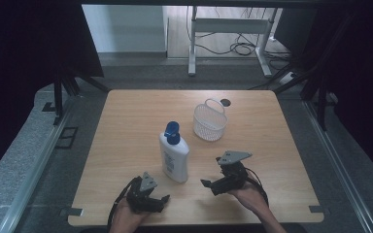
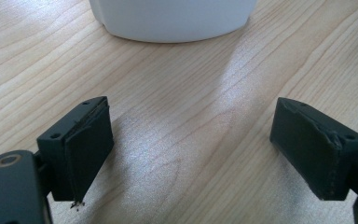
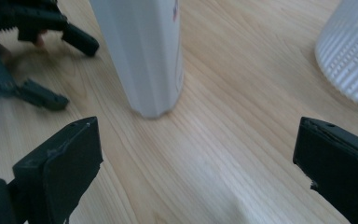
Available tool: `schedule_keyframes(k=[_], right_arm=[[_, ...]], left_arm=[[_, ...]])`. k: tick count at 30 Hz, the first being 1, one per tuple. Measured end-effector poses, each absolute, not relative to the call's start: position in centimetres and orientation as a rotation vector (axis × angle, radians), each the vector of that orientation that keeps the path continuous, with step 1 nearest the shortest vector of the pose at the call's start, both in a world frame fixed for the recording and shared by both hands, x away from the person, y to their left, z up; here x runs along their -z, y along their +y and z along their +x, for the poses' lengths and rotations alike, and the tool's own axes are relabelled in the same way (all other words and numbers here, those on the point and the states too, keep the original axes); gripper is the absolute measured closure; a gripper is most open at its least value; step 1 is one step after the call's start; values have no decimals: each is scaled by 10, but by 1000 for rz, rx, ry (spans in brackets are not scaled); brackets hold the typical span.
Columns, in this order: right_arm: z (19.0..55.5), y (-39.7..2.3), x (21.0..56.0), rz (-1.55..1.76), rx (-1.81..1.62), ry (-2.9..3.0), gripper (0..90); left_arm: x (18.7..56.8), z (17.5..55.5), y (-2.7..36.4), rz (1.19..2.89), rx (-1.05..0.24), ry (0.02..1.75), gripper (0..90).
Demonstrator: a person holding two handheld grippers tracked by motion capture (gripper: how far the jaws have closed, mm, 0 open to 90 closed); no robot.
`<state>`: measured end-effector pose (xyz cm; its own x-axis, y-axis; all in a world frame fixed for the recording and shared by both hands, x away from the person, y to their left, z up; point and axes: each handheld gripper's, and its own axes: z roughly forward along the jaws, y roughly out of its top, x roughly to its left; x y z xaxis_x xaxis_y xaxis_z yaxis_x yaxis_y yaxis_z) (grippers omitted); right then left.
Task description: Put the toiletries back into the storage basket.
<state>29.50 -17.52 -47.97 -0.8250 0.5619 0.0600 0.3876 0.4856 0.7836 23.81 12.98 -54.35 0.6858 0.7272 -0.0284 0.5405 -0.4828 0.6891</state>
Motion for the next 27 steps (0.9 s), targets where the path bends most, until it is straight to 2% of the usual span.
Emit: schedule_keyframes(k=[17,27], right_arm=[[309,-125,458,769,-1288,2557,32],[316,-100,446,766,-1344,2527,126]], left_arm=[[543,238,130,2206,-350,969,124],[544,238,130,2204,-349,971,123]])
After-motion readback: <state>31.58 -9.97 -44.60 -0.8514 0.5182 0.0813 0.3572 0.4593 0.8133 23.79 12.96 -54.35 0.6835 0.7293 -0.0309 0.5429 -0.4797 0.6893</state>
